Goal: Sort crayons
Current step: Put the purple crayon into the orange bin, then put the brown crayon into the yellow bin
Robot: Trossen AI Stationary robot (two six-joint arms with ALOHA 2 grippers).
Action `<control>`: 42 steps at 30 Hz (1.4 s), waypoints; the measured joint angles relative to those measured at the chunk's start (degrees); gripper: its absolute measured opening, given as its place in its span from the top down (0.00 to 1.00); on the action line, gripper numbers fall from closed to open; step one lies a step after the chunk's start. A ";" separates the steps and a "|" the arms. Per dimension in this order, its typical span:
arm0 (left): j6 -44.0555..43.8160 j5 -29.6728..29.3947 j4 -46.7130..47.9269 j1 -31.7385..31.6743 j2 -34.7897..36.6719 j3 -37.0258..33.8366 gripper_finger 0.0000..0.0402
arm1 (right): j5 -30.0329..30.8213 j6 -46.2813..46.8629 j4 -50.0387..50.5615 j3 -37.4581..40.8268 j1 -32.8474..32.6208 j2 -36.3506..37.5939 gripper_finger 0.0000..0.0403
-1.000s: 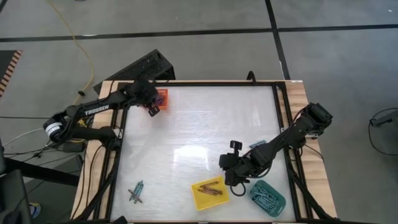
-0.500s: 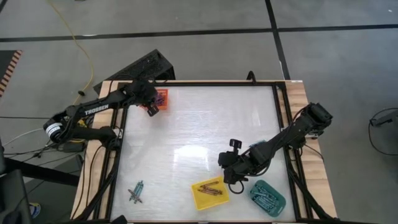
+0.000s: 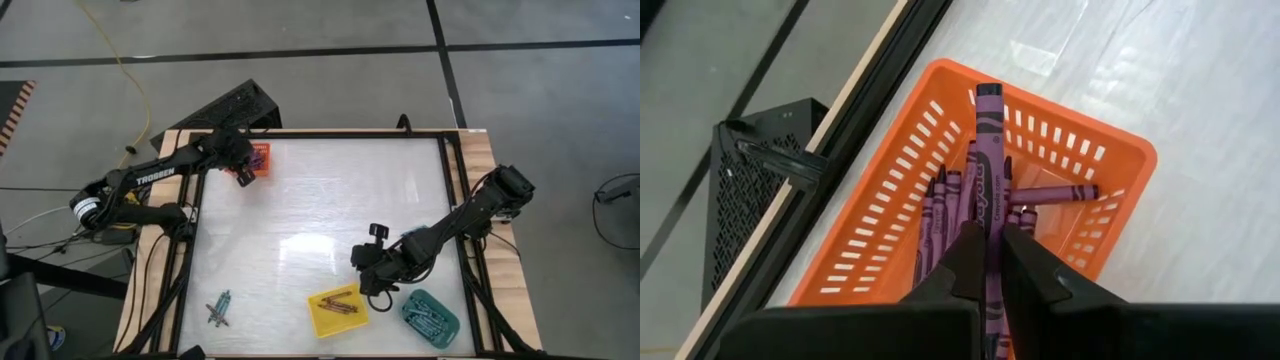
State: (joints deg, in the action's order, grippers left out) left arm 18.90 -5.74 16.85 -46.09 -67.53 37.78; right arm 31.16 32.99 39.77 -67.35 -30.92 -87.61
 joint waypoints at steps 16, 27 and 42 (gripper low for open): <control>3.12 -0.23 0.35 -1.20 -1.13 0.00 0.96 | -0.02 0.00 0.00 0.00 0.00 0.00 0.84; 1.04 -0.67 -1.51 -1.38 -5.81 0.00 0.70 | -0.03 0.00 -0.01 0.00 0.00 0.00 0.84; -4.07 4.12 -1.35 -0.70 2.93 0.00 0.67 | -0.04 0.00 -0.15 0.00 0.00 0.00 0.84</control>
State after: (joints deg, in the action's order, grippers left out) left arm 14.82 -1.62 15.50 -46.79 -64.60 37.78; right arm 31.11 32.99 39.62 -67.35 -30.92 -87.61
